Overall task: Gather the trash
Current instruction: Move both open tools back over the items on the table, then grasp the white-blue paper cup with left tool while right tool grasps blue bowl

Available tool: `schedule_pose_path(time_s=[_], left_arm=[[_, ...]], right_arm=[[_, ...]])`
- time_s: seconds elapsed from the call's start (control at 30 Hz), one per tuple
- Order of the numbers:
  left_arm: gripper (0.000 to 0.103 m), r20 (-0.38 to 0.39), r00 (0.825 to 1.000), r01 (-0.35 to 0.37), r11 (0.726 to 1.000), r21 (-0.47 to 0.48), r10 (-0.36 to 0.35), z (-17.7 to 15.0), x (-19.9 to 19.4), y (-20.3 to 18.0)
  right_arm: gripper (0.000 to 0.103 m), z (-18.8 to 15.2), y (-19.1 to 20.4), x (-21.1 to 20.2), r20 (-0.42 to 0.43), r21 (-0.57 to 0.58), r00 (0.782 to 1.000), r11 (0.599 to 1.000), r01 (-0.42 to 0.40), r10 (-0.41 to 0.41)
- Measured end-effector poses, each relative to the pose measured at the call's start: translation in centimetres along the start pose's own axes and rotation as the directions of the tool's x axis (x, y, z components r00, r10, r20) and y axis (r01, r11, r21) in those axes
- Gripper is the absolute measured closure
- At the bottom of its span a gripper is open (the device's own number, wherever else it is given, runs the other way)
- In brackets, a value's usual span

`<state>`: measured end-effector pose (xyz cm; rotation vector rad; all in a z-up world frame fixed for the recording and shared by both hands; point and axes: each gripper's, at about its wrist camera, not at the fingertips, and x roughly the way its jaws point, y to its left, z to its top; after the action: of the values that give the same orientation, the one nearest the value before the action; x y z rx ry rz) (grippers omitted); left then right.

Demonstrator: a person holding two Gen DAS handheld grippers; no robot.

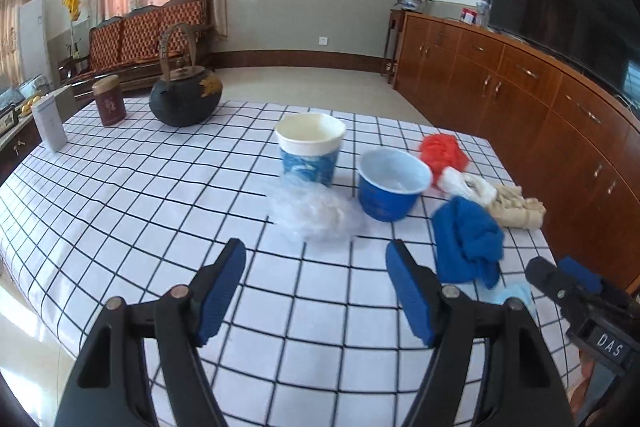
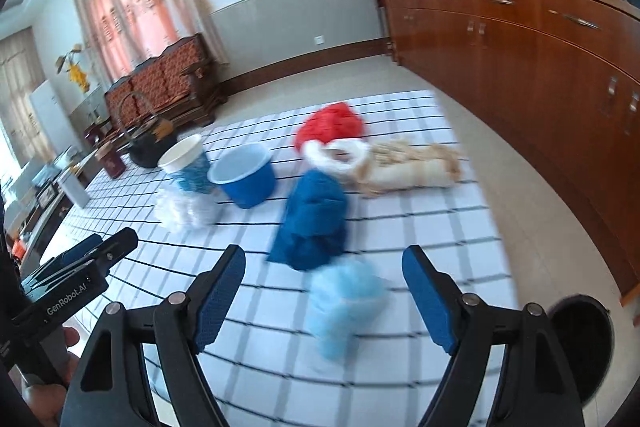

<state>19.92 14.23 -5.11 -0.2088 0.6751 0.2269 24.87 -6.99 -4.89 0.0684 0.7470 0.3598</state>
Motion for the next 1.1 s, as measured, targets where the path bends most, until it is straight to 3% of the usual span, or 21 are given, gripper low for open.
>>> schedule_pose_path(time_s=[0.23, 1.1], left_arm=[[0.029, 0.002, 1.0, 0.027, 1.0, 0.01, -0.027, 1.9, 3.1, 1.1], [0.029, -0.069, 0.995, 0.078, 0.997, 0.009, -0.077, 4.9, 10.2, 0.8]], right_arm=[[0.021, 1.8, 3.3, 4.8, -0.022, -0.017, 1.0, 1.0, -0.009, 0.009], [0.021, 7.3, 4.1, 14.5, -0.069, -0.017, 0.997, 0.999, 0.045, -0.046]])
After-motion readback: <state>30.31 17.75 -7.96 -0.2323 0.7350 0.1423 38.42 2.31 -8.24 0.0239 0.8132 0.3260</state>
